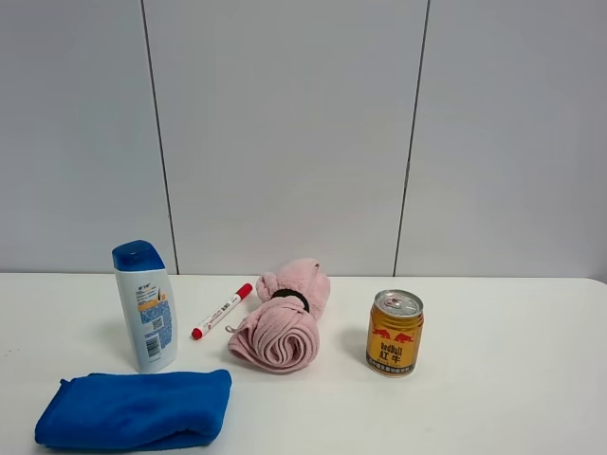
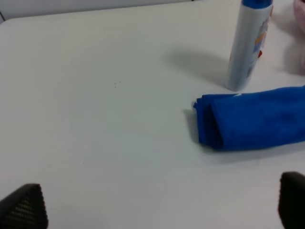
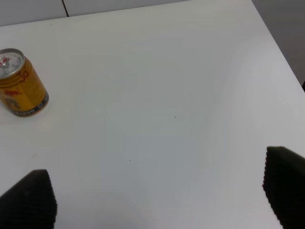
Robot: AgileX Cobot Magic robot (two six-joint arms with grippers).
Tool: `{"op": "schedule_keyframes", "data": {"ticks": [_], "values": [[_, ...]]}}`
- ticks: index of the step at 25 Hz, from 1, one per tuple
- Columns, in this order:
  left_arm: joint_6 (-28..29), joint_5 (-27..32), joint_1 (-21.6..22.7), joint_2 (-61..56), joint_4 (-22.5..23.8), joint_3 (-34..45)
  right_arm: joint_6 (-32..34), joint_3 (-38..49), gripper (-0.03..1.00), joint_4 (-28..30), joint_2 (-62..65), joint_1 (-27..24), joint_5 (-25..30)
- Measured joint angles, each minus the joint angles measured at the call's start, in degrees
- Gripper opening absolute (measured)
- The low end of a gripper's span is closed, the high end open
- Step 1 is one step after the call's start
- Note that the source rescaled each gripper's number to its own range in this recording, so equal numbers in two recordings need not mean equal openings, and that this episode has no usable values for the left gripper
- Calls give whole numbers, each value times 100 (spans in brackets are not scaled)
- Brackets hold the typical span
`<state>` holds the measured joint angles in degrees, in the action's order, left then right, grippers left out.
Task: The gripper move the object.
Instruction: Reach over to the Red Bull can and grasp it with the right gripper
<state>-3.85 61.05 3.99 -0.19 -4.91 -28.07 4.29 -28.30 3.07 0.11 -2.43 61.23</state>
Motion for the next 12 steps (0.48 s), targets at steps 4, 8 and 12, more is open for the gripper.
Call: {"op": "schedule_keyframes", "data": {"ticks": [4,8,12], "values": [[0,0,0,0,0,0,0,0,86,0,0,0,0],[0,0,0,0,0,0,0,0,86,0,0,0,0],[0,0,0,0,0,0,0,0,86,0,0,0,0]]}}
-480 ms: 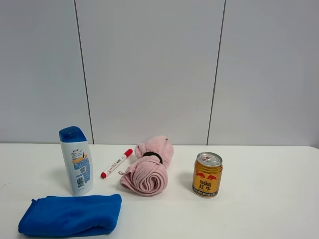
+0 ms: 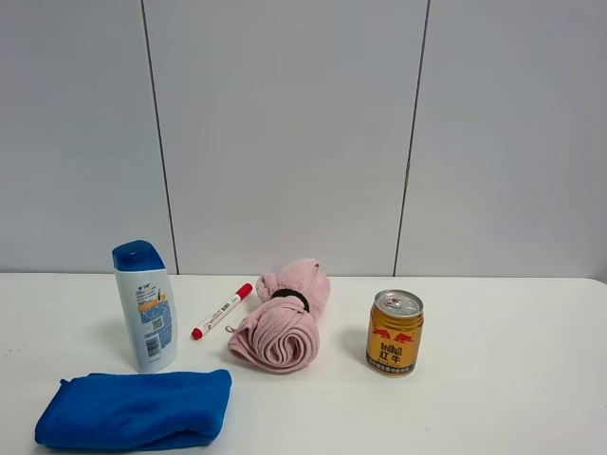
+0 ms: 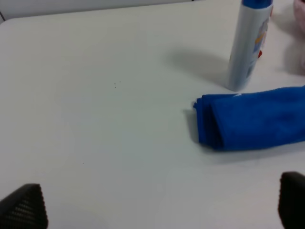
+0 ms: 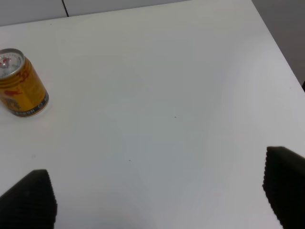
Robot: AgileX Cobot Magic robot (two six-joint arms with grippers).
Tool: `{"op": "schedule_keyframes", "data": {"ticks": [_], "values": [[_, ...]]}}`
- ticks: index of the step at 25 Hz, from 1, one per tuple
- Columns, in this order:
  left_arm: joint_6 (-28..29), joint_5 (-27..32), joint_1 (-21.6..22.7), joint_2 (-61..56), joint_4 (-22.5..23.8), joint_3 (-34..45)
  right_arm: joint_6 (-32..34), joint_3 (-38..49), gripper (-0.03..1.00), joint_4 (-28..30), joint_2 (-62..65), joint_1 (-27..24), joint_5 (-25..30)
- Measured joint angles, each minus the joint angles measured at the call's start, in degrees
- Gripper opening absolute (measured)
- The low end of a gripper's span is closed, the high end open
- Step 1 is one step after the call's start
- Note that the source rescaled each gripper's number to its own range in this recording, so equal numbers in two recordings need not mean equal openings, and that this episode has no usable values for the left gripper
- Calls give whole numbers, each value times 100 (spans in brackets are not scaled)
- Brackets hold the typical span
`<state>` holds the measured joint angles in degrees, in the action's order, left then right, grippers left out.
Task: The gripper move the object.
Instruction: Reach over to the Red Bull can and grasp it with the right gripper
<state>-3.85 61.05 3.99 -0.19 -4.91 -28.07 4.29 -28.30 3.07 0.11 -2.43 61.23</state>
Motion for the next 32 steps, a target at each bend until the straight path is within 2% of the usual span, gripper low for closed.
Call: {"op": "schedule_keyframes", "data": {"ticks": [32], "values": [[0,0,0,0,0,0,0,0,86,0,0,0,0]]}}
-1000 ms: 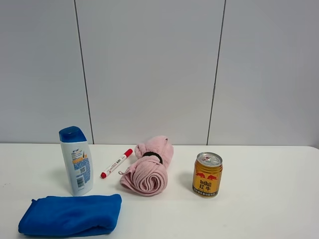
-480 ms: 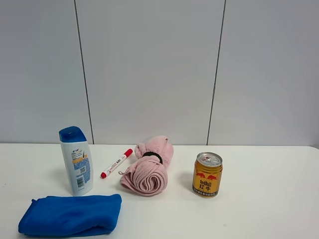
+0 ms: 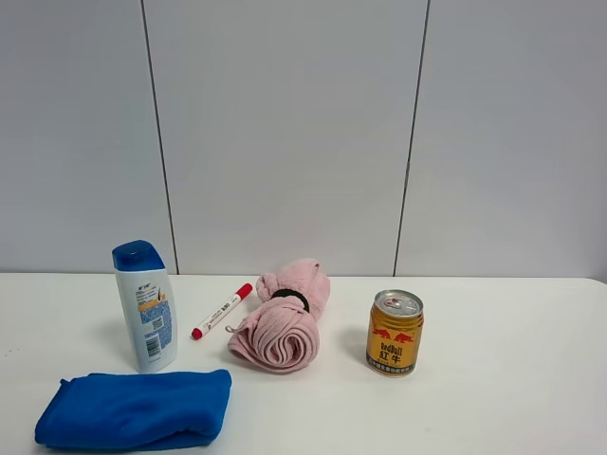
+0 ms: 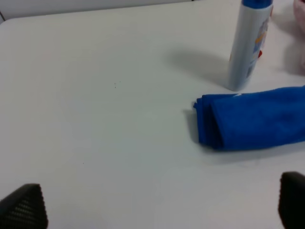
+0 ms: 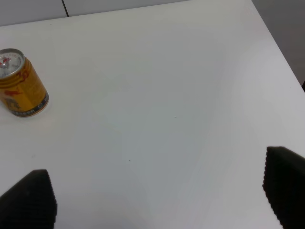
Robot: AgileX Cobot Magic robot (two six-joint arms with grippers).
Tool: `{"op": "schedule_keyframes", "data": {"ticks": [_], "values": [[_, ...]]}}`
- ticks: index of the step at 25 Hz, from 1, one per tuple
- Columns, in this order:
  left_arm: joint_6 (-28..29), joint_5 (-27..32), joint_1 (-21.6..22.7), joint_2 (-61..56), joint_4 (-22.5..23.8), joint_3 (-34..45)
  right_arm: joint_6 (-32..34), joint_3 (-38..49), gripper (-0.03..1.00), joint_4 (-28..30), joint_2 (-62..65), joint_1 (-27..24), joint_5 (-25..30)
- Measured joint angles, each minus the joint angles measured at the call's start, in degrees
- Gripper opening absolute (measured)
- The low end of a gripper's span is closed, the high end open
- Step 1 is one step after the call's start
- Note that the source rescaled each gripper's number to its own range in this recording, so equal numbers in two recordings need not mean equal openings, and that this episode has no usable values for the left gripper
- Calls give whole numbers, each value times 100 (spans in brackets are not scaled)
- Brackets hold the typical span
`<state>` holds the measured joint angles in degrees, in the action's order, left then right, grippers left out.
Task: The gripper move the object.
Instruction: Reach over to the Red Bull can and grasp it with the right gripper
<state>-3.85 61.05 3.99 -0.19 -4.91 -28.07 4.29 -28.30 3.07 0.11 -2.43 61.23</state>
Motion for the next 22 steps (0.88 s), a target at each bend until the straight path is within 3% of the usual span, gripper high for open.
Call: {"op": "schedule_keyframes", "data": {"ticks": [15,22], "values": [[0,0,0,0,0,0,0,0,86,0,0,0,0],[0,0,0,0,0,0,-365,0,86,91,-234,56,0]]}}
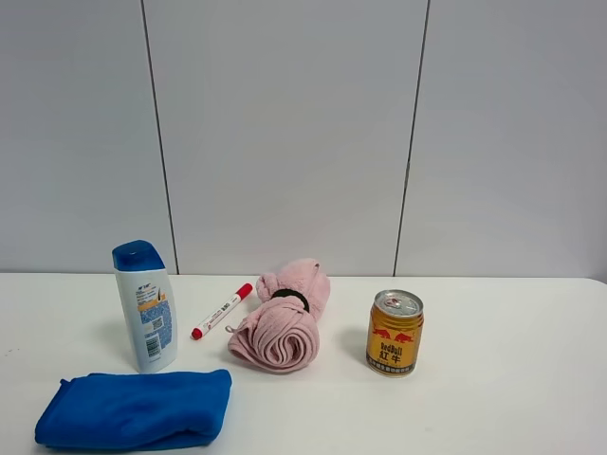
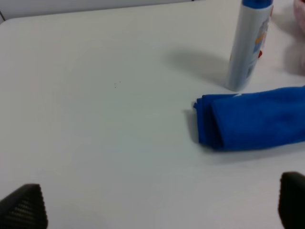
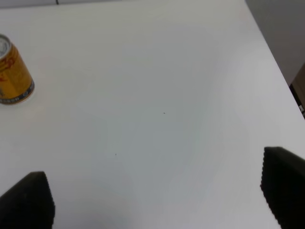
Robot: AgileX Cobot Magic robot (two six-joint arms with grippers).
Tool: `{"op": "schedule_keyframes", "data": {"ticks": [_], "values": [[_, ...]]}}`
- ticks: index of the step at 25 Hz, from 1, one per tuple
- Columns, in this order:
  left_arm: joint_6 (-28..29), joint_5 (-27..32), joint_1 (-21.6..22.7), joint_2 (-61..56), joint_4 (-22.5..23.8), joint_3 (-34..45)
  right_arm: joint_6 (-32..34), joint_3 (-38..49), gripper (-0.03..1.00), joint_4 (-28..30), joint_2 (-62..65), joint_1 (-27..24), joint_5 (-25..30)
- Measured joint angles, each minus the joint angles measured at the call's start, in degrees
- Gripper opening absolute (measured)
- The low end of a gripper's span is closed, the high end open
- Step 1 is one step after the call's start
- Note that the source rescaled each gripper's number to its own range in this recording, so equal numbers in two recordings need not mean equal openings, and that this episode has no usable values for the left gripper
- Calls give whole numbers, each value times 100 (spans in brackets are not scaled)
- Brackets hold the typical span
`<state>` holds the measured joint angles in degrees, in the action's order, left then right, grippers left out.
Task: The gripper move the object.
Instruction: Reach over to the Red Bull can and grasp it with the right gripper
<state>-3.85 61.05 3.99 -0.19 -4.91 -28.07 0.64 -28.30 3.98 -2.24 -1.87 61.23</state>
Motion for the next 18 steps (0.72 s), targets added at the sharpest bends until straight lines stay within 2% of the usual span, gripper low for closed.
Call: {"op": "schedule_keyframes", "data": {"ticks": [5,10,18], "values": [[0,0,0,0,0,0,-64,-98,86,152,-389,63,170],[0,0,0,0,0,0,-25,-661,86,281,-891,63,452],[0,0,0,0,0,0,-25,-1147,86,209,-1220,63,631]]}}
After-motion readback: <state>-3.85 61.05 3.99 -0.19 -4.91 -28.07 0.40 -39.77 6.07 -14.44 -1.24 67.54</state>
